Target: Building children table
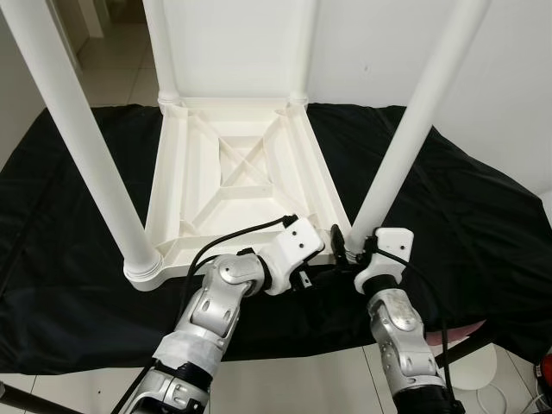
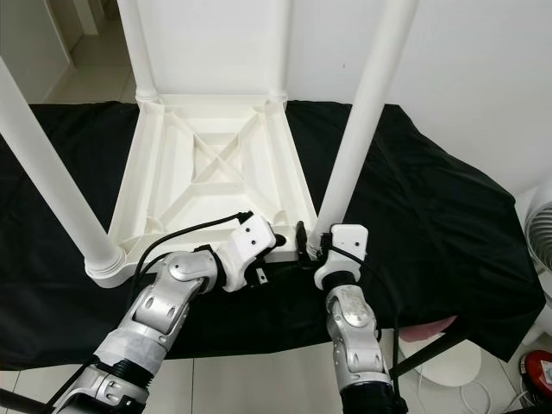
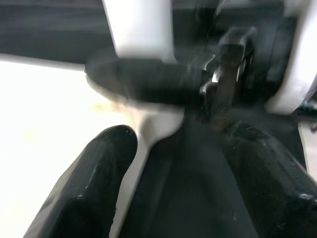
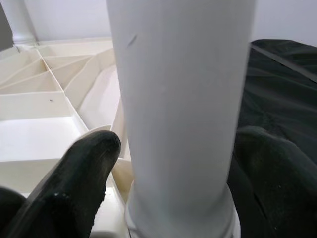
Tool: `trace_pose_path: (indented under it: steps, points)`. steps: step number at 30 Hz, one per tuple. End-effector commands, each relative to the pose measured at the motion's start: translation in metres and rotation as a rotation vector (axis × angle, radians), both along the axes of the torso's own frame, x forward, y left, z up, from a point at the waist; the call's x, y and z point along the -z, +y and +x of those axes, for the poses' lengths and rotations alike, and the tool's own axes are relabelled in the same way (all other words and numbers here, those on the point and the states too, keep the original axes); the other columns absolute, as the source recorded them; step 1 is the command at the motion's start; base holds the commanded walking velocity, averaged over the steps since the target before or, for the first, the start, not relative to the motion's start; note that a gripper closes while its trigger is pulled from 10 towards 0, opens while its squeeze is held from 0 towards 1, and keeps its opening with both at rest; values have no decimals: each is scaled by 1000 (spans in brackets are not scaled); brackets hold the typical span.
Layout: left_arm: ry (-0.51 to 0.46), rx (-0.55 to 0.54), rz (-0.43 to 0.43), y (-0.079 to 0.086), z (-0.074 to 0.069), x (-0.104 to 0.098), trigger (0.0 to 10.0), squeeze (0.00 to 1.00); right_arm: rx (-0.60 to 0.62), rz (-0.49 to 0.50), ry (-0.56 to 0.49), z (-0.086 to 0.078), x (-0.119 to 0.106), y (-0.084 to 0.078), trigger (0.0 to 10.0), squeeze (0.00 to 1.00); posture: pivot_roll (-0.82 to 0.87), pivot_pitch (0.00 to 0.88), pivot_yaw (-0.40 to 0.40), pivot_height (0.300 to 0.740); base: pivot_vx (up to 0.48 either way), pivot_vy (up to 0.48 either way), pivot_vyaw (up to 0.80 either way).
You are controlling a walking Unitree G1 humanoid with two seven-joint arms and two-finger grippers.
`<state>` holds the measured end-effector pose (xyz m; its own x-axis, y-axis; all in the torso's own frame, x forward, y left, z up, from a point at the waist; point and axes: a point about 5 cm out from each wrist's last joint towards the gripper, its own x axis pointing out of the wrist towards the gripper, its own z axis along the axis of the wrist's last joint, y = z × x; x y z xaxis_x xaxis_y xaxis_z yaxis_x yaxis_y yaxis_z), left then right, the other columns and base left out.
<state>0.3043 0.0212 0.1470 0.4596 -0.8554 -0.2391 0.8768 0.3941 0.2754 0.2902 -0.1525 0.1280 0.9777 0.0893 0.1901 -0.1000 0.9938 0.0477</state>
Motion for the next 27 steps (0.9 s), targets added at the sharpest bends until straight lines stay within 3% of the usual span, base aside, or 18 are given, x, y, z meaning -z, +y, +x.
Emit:
trace_pose_path:
  steps: [1,13,20,27]
  points:
    - [-42,-290,22,20,16,6,10000,0,-21,10,-19,-7,0,-2,10000,0,12,59,-29,740,0,0,0]
    - [-56,-474,36,37,35,6,10000,0,-5,76,-57,-18,-3,-11,10000,0,12,44,-26,740,0,0,0]
    - [-58,-478,41,37,35,7,10000,0,12,70,-33,-27,4,-16,10000,0,11,40,-25,740,0,0,0]
    - [-63,-452,58,32,36,10,10000,0,8,37,25,-48,21,-23,10000,0,-10,43,-10,740,0,0,0]
